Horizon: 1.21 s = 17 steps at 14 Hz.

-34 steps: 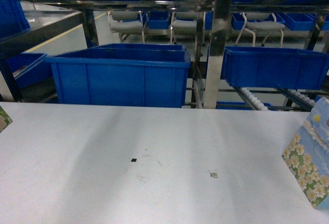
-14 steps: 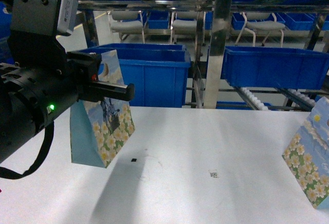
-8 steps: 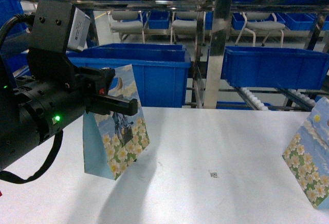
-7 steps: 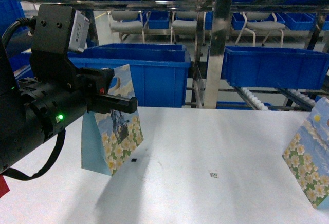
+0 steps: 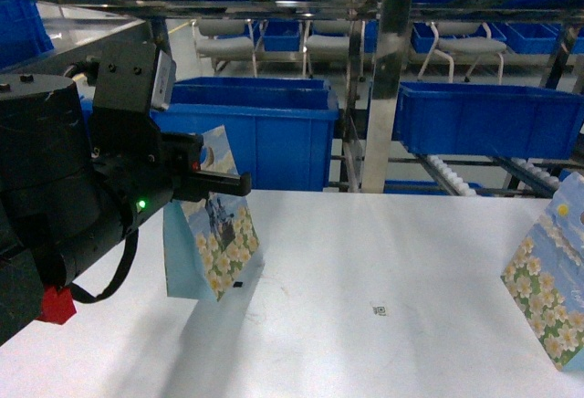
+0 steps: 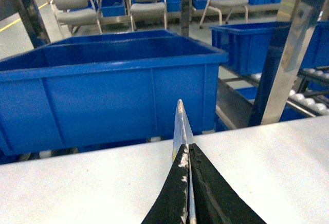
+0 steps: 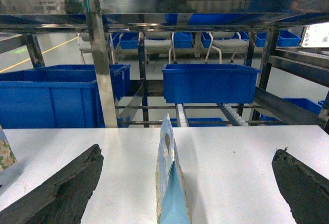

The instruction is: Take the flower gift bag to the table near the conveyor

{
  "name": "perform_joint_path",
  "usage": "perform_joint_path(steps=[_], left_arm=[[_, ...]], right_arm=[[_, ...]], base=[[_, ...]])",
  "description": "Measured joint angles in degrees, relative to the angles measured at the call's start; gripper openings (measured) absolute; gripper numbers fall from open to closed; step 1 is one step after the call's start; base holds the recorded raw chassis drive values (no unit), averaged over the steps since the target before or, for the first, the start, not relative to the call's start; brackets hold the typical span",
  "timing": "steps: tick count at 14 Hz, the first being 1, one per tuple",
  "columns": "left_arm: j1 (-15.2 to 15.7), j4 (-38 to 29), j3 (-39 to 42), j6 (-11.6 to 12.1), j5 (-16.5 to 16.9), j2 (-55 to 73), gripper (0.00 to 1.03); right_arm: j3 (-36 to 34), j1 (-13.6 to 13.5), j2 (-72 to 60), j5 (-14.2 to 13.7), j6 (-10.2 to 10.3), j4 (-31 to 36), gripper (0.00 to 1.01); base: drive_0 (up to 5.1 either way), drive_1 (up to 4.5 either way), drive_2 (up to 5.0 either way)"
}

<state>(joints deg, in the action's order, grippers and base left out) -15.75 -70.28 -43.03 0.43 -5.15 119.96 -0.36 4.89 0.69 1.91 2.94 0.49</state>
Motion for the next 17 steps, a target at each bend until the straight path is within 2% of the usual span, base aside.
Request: perform_joint_path(steps=[2,5,13,14,15,16,17], left_arm=[[-0.5,3.1,-1.0,0.4,-2.8,1.2,0.02],[-1.1,3.5,-1.2,0.3,-3.9,2.2,0.02],[-7.7,6.8,4.9,0.0,-6.9,-2.3,0.02],[-8.0,7.3,5.9,0.3,-6.9,-4.6,0.43],[-8.3,9.1,7.2,2.1,-5.9,-11.1,0.84],[-9.0,10.2,8.0,3.1,-5.9,-14.1,1.00],[-9.4,11.1,9.5,3.9,-6.3,-16.8,0.98]], right_arm=[[0.0,0.0,0.0,0.0,0.0,0.0,0.98],[0.0,0.0,0.0,0.0,0.0,0.0,0.98],[0.0,0.0,0.0,0.0,0.0,0.0,0.98],[0.0,0.0,0.0,0.0,0.0,0.0,0.98],[0.0,0.0,0.0,0.0,0.0,0.0,0.98],[0.0,0.0,0.0,0.0,0.0,0.0,0.98],[0.0,0.0,0.0,0.0,0.0,0.0,0.98]], base=[[0.0,0.00,0.0],[0.0,0.00,0.0],[0.0,0.00,0.0],[0.0,0.00,0.0],[0.0,0.00,0.0],[0.0,0.00,0.0],[0.0,0.00,0.0]])
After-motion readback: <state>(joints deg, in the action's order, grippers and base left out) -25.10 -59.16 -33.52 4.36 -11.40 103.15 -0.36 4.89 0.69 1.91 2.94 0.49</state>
